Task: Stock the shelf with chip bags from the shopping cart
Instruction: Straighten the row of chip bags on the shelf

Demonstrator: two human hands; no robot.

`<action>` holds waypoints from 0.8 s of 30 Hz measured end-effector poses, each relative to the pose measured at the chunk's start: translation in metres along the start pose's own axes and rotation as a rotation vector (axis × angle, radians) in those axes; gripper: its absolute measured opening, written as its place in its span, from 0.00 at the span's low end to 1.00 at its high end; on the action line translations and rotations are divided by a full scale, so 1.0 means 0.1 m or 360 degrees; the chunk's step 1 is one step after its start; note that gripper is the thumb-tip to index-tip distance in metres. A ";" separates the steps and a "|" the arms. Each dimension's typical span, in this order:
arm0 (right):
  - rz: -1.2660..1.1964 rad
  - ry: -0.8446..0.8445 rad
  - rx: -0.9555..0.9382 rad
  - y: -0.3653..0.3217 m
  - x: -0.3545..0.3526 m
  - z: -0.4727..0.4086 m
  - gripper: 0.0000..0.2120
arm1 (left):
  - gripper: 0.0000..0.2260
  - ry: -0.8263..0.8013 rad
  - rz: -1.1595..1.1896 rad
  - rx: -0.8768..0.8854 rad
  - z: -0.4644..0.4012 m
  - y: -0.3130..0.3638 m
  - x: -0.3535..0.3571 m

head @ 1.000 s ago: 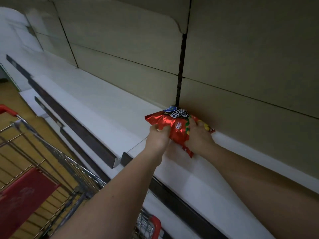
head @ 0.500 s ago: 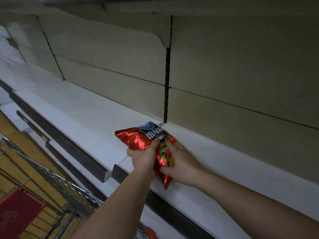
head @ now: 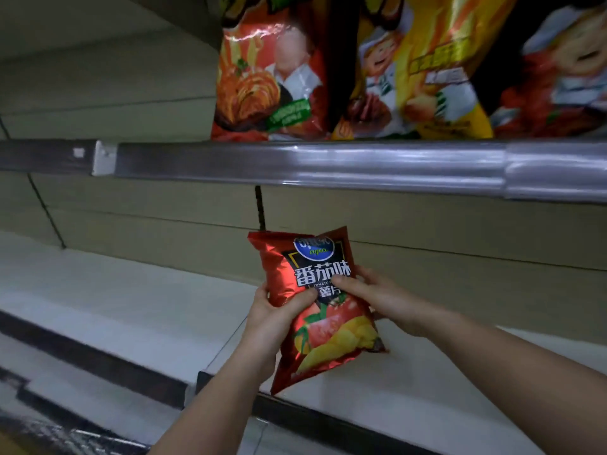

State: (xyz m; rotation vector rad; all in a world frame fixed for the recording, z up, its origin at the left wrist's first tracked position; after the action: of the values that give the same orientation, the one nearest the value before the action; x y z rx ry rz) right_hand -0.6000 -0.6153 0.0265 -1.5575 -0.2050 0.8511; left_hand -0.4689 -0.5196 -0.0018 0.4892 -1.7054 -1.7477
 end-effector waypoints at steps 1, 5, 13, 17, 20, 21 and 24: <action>-0.0028 -0.0024 0.0042 0.00 -0.10 0.11 0.12 | 0.25 -0.0072 -0.0013 0.0011 0.07 0.04 0.11; 0.0019 0.0038 0.0106 0.05 -0.57 0.54 0.12 | 0.37 -0.0416 -0.0173 0.0015 0.43 0.08 0.58; 0.0051 0.0374 0.0227 0.40 -1.64 1.56 0.22 | 0.30 -0.0897 -0.0285 0.0081 1.26 0.04 1.79; 0.0000 0.0549 0.0271 0.64 -2.27 2.22 0.20 | 0.36 -0.1049 -0.0306 0.0057 1.78 -0.12 2.49; -0.0018 0.0666 0.0330 0.85 -2.74 2.78 0.21 | 0.40 -0.1134 -0.0286 -0.0001 2.21 -0.31 3.02; -0.0022 0.0710 0.0348 0.92 -2.89 2.97 0.21 | 0.41 -0.1169 -0.0280 -0.0019 2.38 -0.35 3.19; -0.0031 0.0844 0.0382 1.11 -3.31 3.54 0.25 | 0.40 -0.1267 -0.0280 -0.0045 2.88 -0.47 3.66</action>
State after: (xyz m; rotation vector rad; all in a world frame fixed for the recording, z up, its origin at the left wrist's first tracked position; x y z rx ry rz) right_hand -1.0908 -0.5534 0.0764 -1.4939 0.2566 0.4050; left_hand -0.9340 -0.5519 0.0388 -0.1121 -2.1981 -2.2749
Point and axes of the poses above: each hand's wrist, its own z-axis away from the middle knuckle, its own x-axis out of the palm, y = z × x, the point moved 8 cm from there along -z, towards the middle knuckle, and after that the axes turned 8 degrees about y, right-handed, at the moved point
